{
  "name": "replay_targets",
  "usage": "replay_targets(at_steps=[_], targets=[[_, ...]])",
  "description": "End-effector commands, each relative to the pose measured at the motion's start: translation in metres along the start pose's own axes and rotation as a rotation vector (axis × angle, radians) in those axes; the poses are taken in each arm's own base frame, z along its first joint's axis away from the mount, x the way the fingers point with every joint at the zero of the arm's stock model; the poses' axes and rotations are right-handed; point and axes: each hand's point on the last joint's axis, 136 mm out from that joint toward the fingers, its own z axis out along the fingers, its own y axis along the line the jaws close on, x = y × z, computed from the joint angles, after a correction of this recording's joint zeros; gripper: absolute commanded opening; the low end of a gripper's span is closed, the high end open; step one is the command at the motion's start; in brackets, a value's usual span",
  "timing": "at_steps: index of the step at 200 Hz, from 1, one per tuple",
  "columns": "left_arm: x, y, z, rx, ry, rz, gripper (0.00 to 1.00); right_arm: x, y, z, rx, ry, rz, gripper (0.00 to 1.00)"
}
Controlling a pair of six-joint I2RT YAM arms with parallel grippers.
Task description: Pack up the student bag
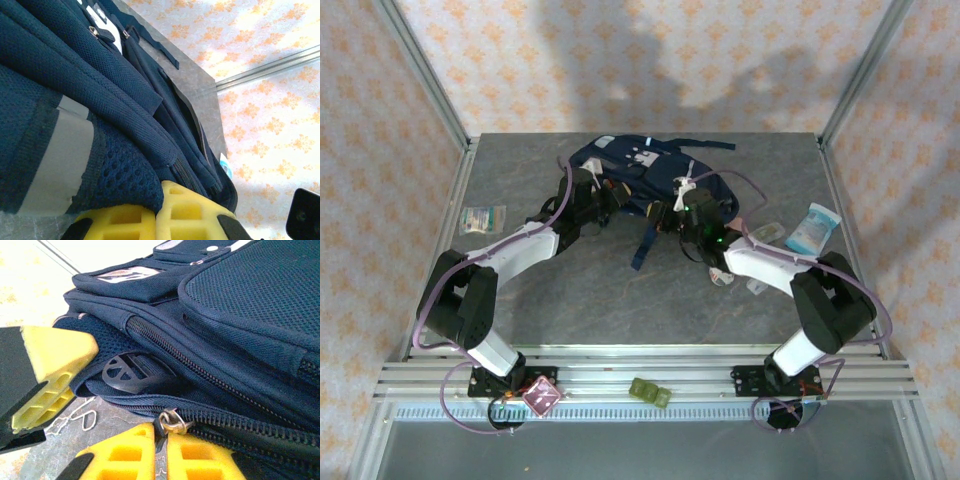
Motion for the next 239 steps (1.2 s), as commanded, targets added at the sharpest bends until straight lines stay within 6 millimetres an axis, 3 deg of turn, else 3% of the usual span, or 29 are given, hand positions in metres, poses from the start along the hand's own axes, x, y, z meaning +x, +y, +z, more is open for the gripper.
replay_targets(at_steps=[1,30,68,97,147,178,203,239], targets=[[-0.022,-0.07,-0.018,0.216,-0.052,0.051,0.0,-0.024,0.027,0.003,-0.106,-0.079,-0.026,0.21],[-0.021,-0.07,-0.018,0.219,-0.049,0.048,0.0,-0.023,0.025,0.008,-0.111,-0.078,0.02,0.4],[-0.02,-0.072,-0.018,0.225,-0.048,0.046,0.0,-0.025,0.015,0.011,-0.065,-0.089,0.117,0.41],[-0.02,-0.071,-0.018,0.221,-0.047,0.048,0.0,-0.025,0.022,0.005,-0.094,-0.072,0.141,0.43],[-0.019,-0.068,-0.017,0.215,-0.05,0.049,0.0,-0.03,0.035,-0.015,-0.153,-0.069,0.143,0.6],[-0.019,-0.069,-0.016,0.223,-0.048,0.042,0.0,-0.03,0.028,-0.012,-0.125,-0.055,0.162,0.58],[-0.018,-0.069,-0.016,0.22,-0.047,0.047,0.0,-0.025,0.01,-0.001,-0.048,-0.005,0.258,0.51],[-0.017,-0.067,-0.017,0.211,-0.046,0.056,0.0,-0.02,-0.008,0.0,-0.023,0.031,0.465,0.58]])
